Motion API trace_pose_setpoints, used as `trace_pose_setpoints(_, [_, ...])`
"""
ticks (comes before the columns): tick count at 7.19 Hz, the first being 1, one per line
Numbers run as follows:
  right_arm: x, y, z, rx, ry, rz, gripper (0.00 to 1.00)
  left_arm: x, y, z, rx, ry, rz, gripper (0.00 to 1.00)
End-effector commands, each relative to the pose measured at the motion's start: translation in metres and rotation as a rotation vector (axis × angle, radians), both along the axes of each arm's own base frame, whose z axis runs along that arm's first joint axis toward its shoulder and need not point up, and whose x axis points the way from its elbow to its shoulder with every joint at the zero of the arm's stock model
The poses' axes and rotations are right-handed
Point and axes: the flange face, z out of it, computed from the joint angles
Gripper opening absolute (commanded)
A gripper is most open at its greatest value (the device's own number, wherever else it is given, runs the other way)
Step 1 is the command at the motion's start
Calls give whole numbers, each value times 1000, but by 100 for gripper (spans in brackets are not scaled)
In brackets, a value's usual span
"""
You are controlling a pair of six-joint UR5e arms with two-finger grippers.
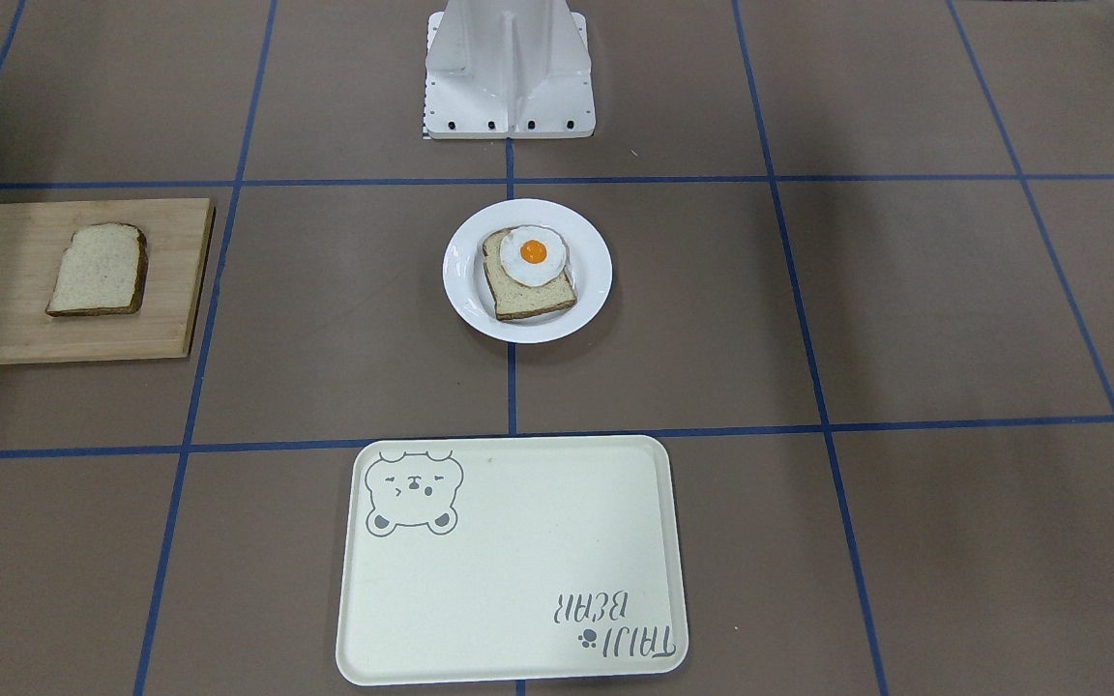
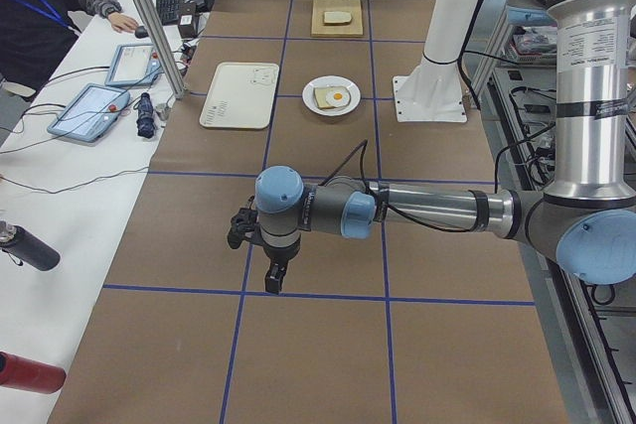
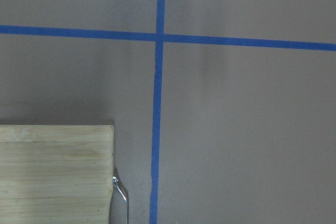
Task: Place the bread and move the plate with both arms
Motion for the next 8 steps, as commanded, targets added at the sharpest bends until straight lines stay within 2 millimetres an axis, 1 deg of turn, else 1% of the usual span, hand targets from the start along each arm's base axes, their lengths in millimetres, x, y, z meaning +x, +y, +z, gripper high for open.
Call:
trace_pose_setpoints(1, [0, -1, -1, 2, 0, 0, 100, -1, 0, -4, 10, 0, -1, 99])
trace_pose_setpoints(3, [0, -2, -15, 31, -3, -1, 100, -1, -2, -5, 20, -7, -1, 99])
trace_pose_setpoints(4, [0, -4, -20, 43, -2, 0, 100, -1, -9, -13, 36, -8, -3, 99])
trace_pose_setpoints(5, [-1, -17, -41, 89, -5, 2, 100, -1, -17, -34, 79, -4, -4, 99])
trace_pose_setpoints(6, [-2, -39, -63, 169, -3, 3, 100, 0, -33, -61, 136, 0, -5, 99])
trace_pose_setpoints(7, [-3, -51, -63, 221, -3, 6, 100, 1, -62, -89, 199, 0, -7, 99])
trace_pose_setpoints(8, [-3, -44, -56, 250, -13, 2, 100, -1, -63, -91, 212, 8, -7, 99])
